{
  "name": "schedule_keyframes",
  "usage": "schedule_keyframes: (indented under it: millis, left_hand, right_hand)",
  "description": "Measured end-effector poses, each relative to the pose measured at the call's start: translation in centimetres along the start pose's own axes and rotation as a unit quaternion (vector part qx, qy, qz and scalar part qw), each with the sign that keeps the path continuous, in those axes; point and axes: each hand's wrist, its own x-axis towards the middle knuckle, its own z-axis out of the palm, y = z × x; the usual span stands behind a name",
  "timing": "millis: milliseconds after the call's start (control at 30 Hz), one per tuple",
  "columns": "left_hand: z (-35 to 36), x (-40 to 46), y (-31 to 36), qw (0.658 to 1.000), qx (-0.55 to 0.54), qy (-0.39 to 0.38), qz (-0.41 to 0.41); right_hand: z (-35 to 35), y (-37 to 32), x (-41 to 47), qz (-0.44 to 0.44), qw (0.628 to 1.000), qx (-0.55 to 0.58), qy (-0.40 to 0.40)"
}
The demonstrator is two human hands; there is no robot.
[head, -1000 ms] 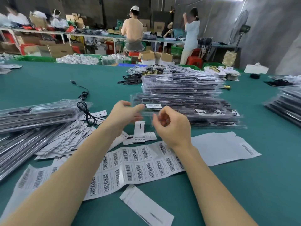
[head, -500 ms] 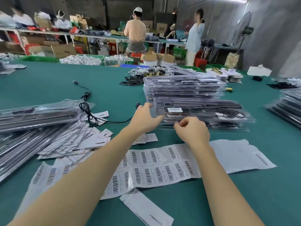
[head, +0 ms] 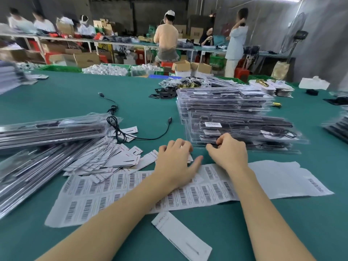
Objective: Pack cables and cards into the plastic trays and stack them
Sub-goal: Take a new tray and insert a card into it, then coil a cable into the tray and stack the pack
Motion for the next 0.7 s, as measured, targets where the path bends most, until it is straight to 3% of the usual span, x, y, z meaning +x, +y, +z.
schedule_keyframes:
  millis: [300,400,500,533,633,700]
  left_hand:
    - [-0.9,0.4,-1.1,0.988,-0.148,0.023,-0.024]
    - [-2.6,1.0,-1.5,0.957,-0.271,0.047,-0.091]
    - [-4.3,2.0,-2.7,0.888,-0.415,0.064,-0.188]
    - [-4.7,2.2,-3.4,0.881,-0.422,0.079,-0.199]
    - [-5.4,2.5,-5.7,0.905,-0.334,0.117,-0.237]
    - [-5.8,2.5,-7.1,0.861,-0.388,0.118,-0.307]
  right_hand:
    - [-0.8,0.4,0.9,-0.020,0.994,0.099,-0.049]
    - [0.1,-1.2,0.3,-0.067,0.989,0.106,-0.076]
    - [1.4,-3.5,-0.8,-0.134,0.982,0.095,-0.090]
    - [1.8,-4.2,-1.4,-0.158,0.979,0.090,-0.095]
    - [3.1,-5.6,-2.7,-0.204,0.972,0.052,-0.106]
    - [3.6,-5.7,-3.2,-0.210,0.973,0.021,-0.098]
